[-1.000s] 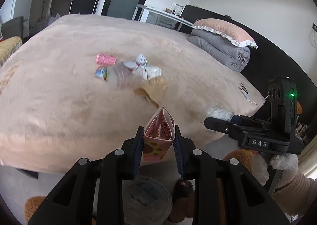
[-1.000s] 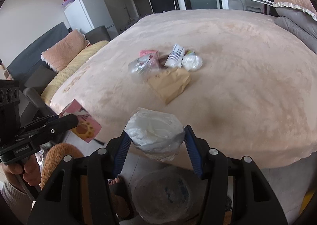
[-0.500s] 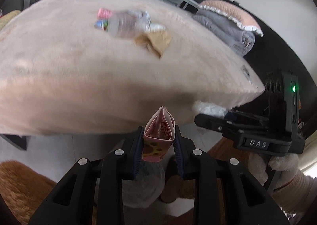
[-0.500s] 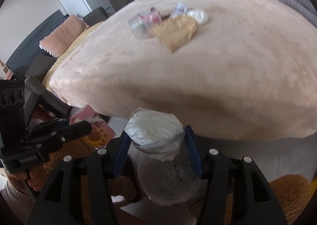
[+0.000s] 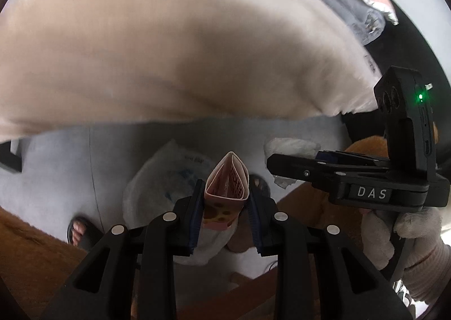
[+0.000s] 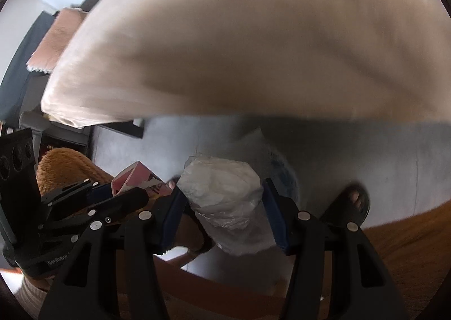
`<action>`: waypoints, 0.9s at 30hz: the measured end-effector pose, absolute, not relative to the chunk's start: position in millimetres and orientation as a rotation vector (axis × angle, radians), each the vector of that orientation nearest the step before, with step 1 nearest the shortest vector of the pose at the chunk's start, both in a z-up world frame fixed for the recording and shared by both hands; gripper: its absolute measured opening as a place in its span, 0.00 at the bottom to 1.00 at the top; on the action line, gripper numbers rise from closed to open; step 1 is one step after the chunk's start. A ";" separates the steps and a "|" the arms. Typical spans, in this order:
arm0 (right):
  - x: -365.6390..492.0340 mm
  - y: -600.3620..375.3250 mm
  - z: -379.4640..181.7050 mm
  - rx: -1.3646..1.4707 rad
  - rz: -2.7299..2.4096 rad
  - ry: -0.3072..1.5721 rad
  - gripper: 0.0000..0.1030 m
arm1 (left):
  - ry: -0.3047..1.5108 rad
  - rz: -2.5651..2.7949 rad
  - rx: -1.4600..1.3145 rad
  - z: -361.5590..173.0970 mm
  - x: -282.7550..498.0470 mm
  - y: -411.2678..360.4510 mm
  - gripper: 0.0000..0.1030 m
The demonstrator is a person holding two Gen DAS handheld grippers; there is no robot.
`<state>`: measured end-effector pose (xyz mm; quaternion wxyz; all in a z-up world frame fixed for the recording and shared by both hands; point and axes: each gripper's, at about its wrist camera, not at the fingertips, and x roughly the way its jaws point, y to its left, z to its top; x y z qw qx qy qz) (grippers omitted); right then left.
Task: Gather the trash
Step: 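Carry the paper cup and plastic bag with both grippers over the floor trash bag, then open both grippers to drop the cup and bag into the trash bag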
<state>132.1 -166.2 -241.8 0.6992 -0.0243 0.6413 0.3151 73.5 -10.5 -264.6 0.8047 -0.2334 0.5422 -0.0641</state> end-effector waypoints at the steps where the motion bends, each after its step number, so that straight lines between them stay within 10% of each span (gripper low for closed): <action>1: 132.5 -168.3 -250.5 -0.045 0.686 1.465 0.53 | 1.191 -0.129 -0.505 -272.6 73.8 -11.1 0.27; 22: 135.7 -167.2 -344.4 0.060 0.528 1.791 0.53 | 1.478 -0.070 -0.643 -357.2 85.0 -12.2 0.30; 27: 136.9 -169.5 -346.2 0.079 0.512 1.804 0.62 | 1.461 -0.027 -0.575 -350.2 84.0 -12.1 0.65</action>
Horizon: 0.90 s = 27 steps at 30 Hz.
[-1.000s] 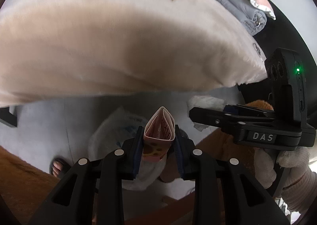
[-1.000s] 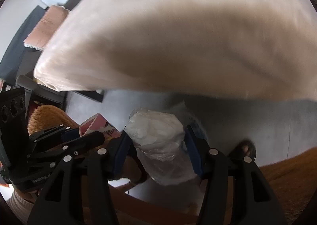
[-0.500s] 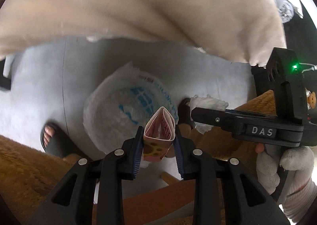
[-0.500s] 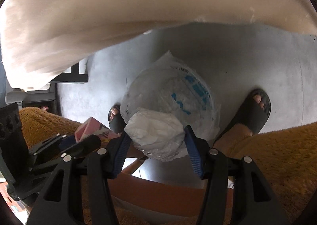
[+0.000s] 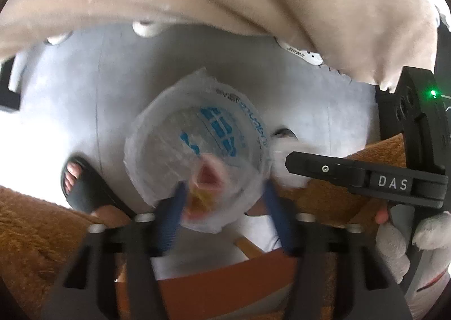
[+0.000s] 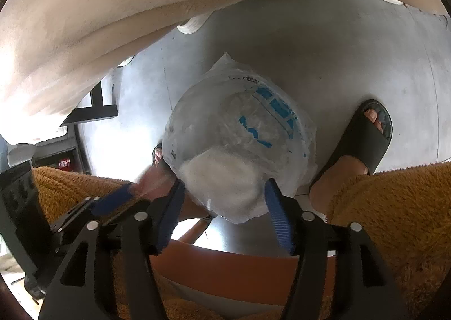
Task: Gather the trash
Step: 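Open both grippers to drop the cup and bag into the trash bag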
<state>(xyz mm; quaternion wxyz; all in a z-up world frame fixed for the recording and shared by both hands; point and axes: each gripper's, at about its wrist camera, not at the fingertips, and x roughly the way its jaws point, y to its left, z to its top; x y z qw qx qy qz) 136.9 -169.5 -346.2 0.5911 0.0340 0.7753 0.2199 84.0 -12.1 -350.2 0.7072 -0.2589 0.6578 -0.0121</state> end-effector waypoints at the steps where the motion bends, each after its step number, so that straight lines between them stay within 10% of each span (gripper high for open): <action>1: 137.2 -169.6 -345.0 0.085 0.510 1.802 0.62 | 1.457 -0.026 -0.573 -348.9 83.9 -12.4 0.66; 27: 150.6 -180.4 -254.9 0.133 0.612 1.601 0.62 | 1.219 -0.036 -0.591 -265.6 77.9 18.8 0.66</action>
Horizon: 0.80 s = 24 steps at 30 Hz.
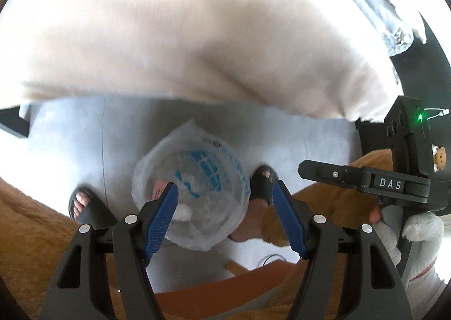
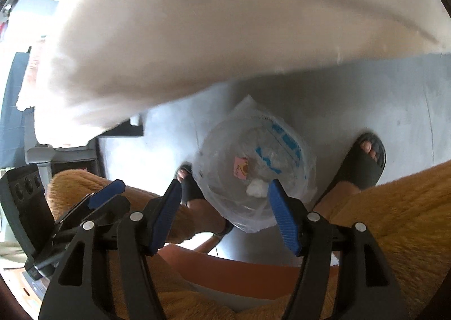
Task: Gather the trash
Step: 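Move both grippers back to the trash pile on the bed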
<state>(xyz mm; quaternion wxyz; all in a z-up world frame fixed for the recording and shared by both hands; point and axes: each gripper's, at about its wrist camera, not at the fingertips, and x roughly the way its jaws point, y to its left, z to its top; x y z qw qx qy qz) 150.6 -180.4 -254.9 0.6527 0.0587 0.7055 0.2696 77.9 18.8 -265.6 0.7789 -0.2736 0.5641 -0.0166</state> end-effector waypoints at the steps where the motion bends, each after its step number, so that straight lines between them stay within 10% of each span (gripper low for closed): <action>1: 152.5 -180.5 -248.7 0.132 0.618 1.586 0.62 | 1.197 -0.037 -0.588 -255.9 79.8 20.7 0.66; 24: 223.2 -165.6 -101.5 0.223 0.729 1.228 0.62 | 0.864 -0.013 -0.515 -116.0 116.9 59.7 0.66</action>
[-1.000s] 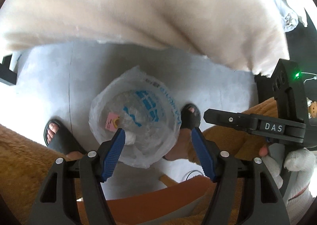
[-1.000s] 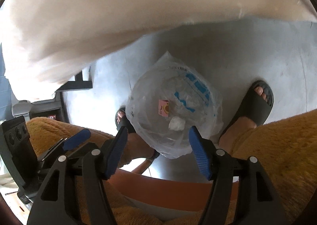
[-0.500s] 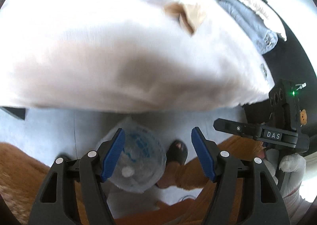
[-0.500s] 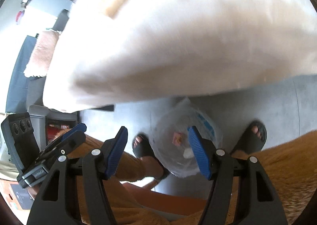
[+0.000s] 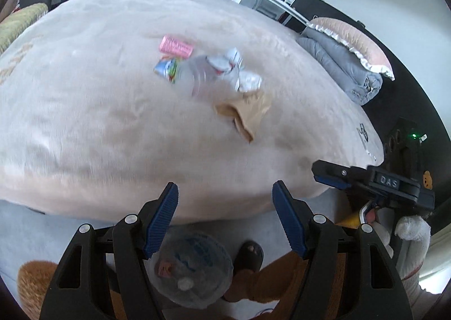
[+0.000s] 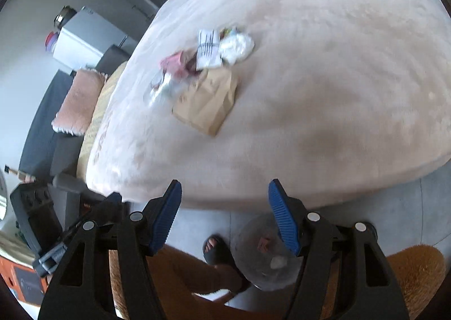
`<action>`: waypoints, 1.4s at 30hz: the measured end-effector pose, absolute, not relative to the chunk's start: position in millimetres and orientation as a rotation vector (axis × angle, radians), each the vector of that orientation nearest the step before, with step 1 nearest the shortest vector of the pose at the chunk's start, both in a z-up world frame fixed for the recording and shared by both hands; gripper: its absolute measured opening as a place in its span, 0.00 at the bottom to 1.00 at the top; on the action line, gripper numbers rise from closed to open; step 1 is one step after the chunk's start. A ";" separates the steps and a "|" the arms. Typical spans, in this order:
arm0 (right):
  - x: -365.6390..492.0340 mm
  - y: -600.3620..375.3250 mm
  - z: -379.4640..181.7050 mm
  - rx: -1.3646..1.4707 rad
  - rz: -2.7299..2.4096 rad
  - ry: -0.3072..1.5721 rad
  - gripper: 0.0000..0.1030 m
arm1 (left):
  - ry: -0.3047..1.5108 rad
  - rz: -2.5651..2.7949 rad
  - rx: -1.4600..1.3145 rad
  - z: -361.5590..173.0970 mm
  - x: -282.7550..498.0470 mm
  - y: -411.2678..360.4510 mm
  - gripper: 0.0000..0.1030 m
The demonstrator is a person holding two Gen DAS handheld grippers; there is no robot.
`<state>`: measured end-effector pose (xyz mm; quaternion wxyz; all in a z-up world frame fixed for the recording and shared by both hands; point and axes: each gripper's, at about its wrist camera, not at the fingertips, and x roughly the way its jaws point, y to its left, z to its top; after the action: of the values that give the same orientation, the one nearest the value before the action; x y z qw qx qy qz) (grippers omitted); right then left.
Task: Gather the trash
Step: 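Move both grippers back to the trash pile on the bed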
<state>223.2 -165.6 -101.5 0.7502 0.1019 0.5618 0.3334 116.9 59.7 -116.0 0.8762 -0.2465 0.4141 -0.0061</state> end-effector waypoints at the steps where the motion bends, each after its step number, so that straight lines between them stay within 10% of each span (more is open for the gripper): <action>1: 228.9 -163.3 -100.7 0.226 0.729 1.221 0.62 | 0.858 -0.014 -0.513 -114.1 117.1 62.8 0.66; 42: 329.6 -99.0 -151.9 0.549 0.688 1.348 0.74 | 0.852 0.019 -0.550 -112.5 139.8 98.8 0.66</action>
<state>329.6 -99.0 -151.9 0.6931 0.2457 0.6036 0.3082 139.8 98.8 -112.5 0.8741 -0.2633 0.4082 0.0090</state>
